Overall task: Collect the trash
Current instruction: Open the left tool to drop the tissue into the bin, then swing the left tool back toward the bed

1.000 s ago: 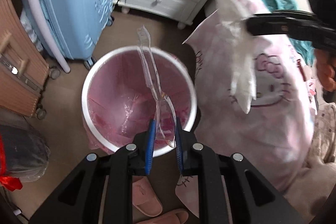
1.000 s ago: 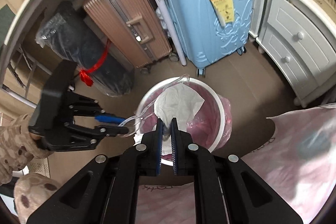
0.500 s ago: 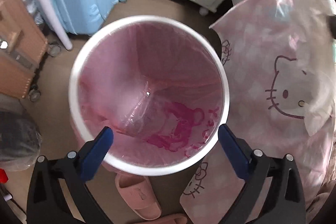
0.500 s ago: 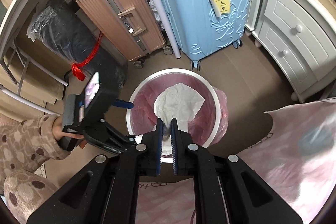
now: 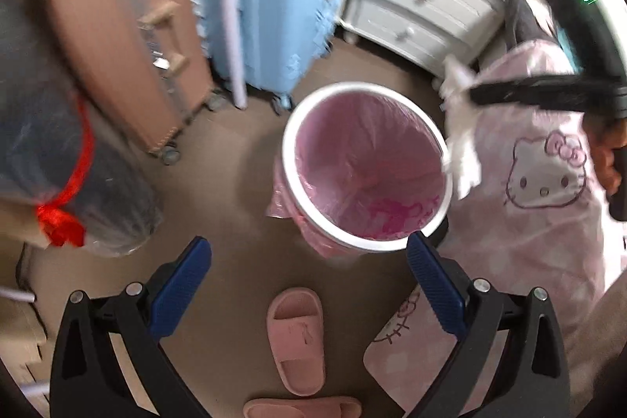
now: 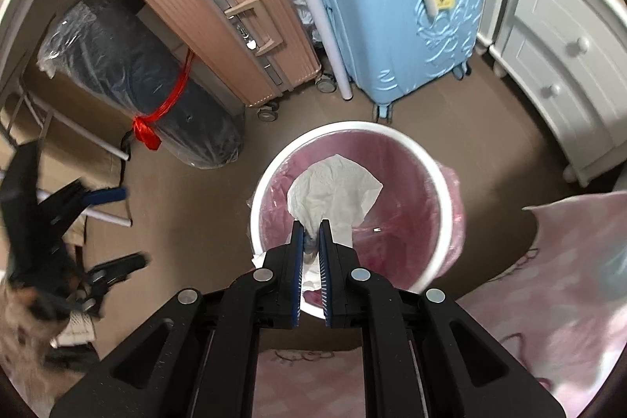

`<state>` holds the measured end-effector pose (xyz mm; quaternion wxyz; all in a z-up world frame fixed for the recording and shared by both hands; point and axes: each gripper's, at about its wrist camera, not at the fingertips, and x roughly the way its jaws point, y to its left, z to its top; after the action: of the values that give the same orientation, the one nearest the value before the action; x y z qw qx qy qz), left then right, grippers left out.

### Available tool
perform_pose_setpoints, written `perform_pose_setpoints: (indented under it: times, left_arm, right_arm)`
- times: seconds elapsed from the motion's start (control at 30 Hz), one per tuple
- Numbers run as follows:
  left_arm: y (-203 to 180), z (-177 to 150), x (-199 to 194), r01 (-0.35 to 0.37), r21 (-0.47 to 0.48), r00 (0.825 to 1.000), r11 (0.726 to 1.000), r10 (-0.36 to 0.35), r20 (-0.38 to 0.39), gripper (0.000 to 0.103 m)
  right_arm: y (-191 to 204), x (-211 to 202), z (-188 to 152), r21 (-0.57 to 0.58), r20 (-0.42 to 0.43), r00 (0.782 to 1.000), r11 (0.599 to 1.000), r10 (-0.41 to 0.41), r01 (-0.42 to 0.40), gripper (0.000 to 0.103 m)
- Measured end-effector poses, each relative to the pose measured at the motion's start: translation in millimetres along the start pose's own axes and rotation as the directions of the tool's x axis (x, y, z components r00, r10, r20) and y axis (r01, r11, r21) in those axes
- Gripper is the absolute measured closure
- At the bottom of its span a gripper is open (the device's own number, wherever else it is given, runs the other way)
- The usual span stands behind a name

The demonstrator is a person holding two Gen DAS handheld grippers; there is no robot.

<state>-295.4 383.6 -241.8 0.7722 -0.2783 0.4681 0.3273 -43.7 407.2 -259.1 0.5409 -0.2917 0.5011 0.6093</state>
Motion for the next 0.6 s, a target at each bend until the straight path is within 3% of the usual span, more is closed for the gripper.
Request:
perform_pose_setpoints:
  times: [0.03,0.1,0.13,0.17,0.2,0.33,0.6]
  left_arm:
    - [1.9,-4.5,-10.0,-0.018,-0.017,1.000,1.000,0.018,0.025,0.005]
    - [3.8,-13.2,-28.6,-0.034,-0.059,0.997,0.998,0.038,0.067,0.005]
    - [4.1,-16.7,-36.2,-0.042,-0.078,0.995,0.996,0.048,0.082,0.005]
    - [4.7,-19.2,-41.7,-0.047,-0.093,0.994,0.995,0.056,0.094,0.005]
    - [4.0,-23.9,-52.2,-0.056,-0.113,0.991,0.992,0.070,0.118,0.005]
    - [-2.2,-30.8,-79.5,-0.091,-0.121,0.978,0.988,0.112,0.175,0.005]
    - [-34.1,-6.0,-130.9,-0.110,-0.035,0.961,0.993,0.115,0.250,0.005]
  right_arm:
    - [0.4,6.5,0.8,0.017,0.005,1.000,1.000,-0.007,0.007,0.092]
    - [3.1,19.0,1.8,0.029,0.017,0.998,0.998,-0.060,0.060,0.073]
    - [4.7,23.8,2.3,0.025,0.028,0.995,0.995,-0.099,0.099,0.049]
    - [6.5,27.3,2.8,0.017,0.040,0.990,0.991,-0.135,0.135,0.032]
    - [9.3,31.7,3.2,0.000,0.049,0.981,0.982,-0.187,0.188,0.026]
    - [9.8,28.3,1.8,0.003,0.036,0.975,0.976,-0.217,0.217,0.021]
    - [13.9,-69.7,-25.4,0.062,0.226,0.950,0.977,-0.214,0.205,0.012]
